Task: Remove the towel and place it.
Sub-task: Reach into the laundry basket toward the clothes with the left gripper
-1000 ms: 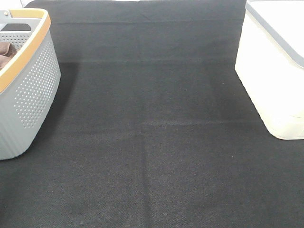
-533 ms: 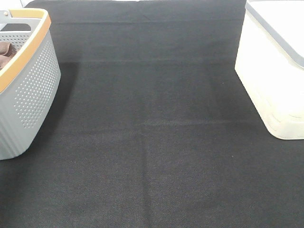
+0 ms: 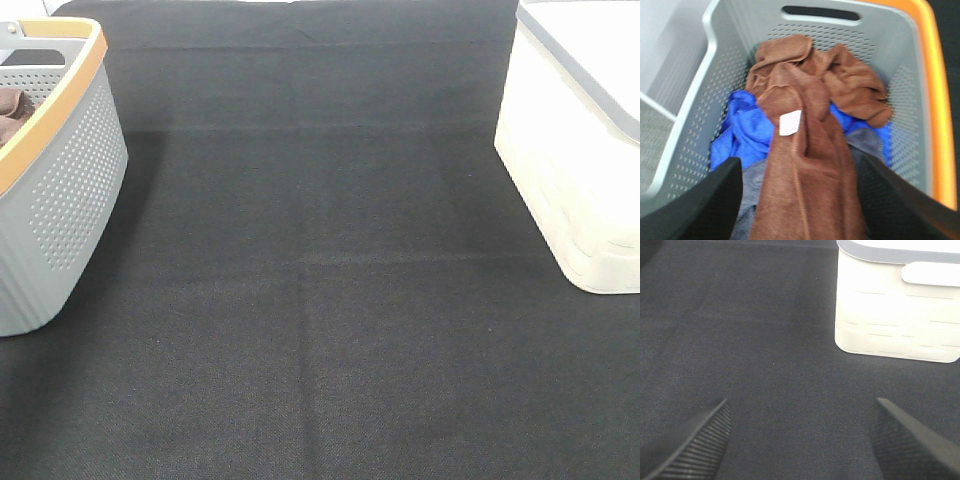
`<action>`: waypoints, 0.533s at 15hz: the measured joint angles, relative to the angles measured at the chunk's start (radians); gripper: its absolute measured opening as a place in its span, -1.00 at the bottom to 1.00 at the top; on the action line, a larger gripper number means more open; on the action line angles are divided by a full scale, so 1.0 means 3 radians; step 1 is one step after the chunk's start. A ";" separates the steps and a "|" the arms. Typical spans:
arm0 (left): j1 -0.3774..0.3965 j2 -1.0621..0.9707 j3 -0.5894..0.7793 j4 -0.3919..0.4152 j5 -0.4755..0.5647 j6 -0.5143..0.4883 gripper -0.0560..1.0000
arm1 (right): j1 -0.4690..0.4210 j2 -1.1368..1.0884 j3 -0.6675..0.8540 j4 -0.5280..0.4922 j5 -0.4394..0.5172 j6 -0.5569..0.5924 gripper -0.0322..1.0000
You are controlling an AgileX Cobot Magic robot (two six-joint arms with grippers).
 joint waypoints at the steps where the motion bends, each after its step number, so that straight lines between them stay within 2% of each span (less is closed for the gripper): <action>1: 0.0080 0.0170 -0.0130 -0.0027 0.0077 0.0000 0.31 | 0.0000 0.0000 0.0000 0.0000 0.0000 0.0000 0.48; 4: 0.0317 0.0603 -0.0573 -0.0277 0.0460 -0.0007 0.31 | 0.0000 0.0000 0.0000 0.0000 0.0000 0.0000 0.48; 5: 0.0387 0.0817 -0.0833 -0.0340 0.0717 0.0010 0.31 | 0.0000 0.0000 0.0000 0.0000 0.0000 0.0000 0.48; 8: 0.0403 0.1223 -0.1407 -0.0407 0.1120 0.0037 0.31 | 0.0000 0.0000 0.0000 0.0000 0.0000 0.0000 0.48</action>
